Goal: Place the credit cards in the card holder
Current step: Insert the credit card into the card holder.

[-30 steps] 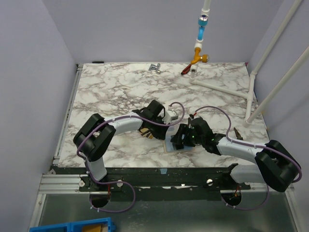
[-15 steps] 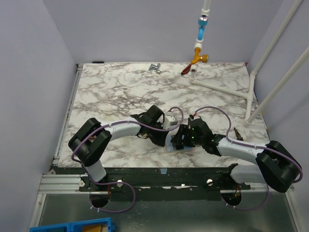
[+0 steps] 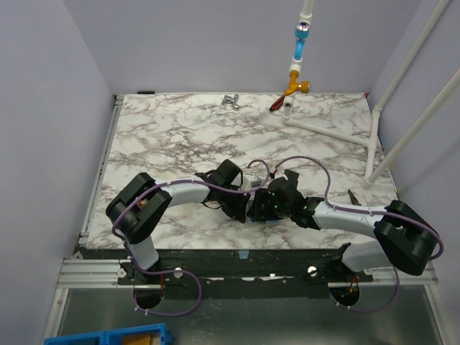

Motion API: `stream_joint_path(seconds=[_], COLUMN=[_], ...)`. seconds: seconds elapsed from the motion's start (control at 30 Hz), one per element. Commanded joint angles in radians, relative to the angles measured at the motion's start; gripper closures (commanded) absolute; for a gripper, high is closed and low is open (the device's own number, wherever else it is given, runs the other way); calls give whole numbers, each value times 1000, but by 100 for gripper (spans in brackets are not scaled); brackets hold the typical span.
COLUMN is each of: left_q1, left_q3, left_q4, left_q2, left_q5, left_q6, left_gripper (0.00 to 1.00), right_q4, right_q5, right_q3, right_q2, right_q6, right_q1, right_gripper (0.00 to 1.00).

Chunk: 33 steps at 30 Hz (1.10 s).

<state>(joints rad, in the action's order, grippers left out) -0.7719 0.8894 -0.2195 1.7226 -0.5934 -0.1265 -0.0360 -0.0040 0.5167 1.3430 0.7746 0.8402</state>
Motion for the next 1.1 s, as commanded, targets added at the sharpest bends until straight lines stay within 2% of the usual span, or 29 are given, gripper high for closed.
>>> stream_joint_path(seconds=[0.0, 0.3, 0.47, 0.8, 1.07], left_q1=[12, 64, 66, 64, 65], left_q3=[-15, -6, -2, 3, 23], left_q4=[52, 29, 21, 44, 35], left_q2=[13, -21, -32, 0, 23], left_q5=[-25, -38, -37, -83, -96], left_q6=[-4, 6, 12, -8, 7], left_gripper=[93, 94, 94, 94, 94], right_q4=[123, 210, 185, 200, 173], right_q5=[-46, 62, 13, 18, -41], right_q3=[-2, 4, 7, 92, 147], right_q2=[73, -63, -22, 53, 53], right_q6=[-11, -20, -19, -38, -99], right_q1=[52, 53, 53, 52, 53], right_gripper=[31, 30, 29, 27, 30])
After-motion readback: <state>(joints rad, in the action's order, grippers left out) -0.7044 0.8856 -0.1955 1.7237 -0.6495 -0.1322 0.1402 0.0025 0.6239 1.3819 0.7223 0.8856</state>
